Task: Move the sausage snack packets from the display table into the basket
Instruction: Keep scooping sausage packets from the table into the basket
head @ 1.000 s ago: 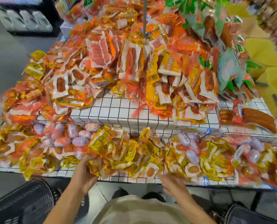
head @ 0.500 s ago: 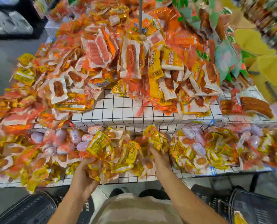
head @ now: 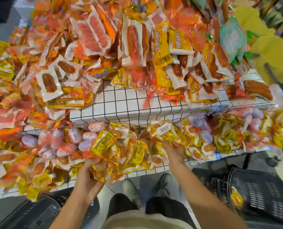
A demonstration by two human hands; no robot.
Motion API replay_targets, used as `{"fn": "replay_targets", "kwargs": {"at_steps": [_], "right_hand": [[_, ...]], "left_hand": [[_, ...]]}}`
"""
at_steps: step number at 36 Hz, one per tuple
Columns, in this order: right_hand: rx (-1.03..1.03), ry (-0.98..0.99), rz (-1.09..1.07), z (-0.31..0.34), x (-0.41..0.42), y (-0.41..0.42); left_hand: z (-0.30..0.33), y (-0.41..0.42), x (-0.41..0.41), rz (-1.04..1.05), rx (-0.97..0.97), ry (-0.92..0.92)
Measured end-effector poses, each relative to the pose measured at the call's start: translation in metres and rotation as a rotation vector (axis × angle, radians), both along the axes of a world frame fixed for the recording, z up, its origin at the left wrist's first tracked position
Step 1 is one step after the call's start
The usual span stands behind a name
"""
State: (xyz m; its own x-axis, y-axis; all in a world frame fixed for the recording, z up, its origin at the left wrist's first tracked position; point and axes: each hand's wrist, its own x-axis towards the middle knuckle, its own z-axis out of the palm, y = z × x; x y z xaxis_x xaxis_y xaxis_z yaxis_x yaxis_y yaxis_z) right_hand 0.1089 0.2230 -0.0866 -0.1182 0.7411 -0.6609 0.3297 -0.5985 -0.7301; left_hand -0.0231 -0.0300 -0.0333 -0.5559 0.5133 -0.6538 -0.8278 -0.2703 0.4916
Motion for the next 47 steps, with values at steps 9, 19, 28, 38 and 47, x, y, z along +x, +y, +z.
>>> {"fn": "replay_targets", "kwargs": {"at_steps": [9,19,28,38,47], "right_hand": [[-0.121,0.294,0.053,0.033,0.029,-0.014],[0.019,0.507,0.266,0.078,0.087,-0.009],[0.049,0.639,0.401,0.129,0.195,0.014],[0.106,0.684,0.174,0.148,0.359,0.032],[0.269,0.554,-0.200,0.118,0.493,0.037]], "left_hand": [[0.010,0.001,0.012,-0.022,-0.024,0.043],[0.031,0.002,0.061,0.038,0.040,0.110],[0.073,0.023,0.150,0.063,0.039,0.184],[0.090,0.093,0.262,-0.202,0.103,0.202],[0.069,0.189,0.355,-0.612,0.102,0.213]]}}
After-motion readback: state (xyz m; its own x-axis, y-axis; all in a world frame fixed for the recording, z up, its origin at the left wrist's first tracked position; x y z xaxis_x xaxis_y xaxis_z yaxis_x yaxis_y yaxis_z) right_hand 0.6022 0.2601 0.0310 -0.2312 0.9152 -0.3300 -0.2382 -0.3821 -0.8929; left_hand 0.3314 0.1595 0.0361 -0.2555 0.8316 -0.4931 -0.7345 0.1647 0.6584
